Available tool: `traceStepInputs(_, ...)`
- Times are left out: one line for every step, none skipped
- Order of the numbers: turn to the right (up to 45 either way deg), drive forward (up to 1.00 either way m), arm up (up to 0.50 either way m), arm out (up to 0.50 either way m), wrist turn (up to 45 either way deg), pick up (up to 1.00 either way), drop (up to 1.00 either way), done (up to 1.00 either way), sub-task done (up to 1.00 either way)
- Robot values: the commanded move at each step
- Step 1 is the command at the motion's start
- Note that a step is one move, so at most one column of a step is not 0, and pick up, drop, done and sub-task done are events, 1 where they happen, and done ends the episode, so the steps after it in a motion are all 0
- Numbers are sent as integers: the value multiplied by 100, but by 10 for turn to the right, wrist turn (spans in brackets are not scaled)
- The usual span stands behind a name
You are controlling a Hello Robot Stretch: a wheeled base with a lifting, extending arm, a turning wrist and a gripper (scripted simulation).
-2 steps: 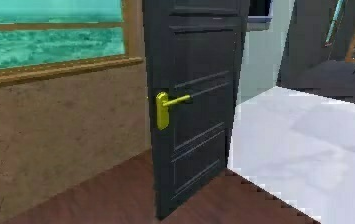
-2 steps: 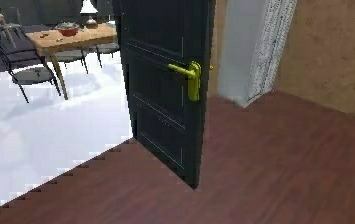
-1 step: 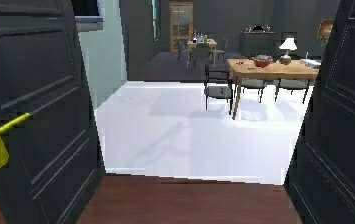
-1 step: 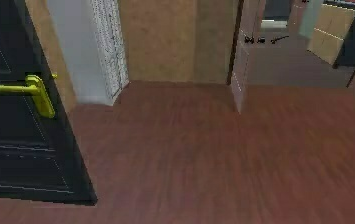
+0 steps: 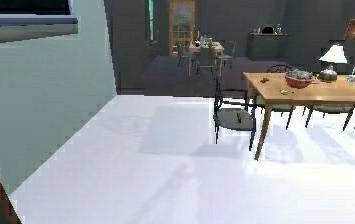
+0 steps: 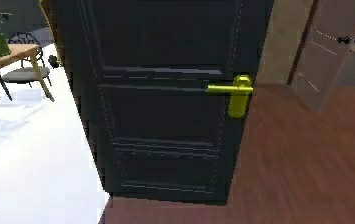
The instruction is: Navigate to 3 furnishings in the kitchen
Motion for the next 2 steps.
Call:
traceStepInputs(0,80,0,0,0,0,0,0,0)
traceStepInputs(-150,0,0,0,0,0,0,0,0)
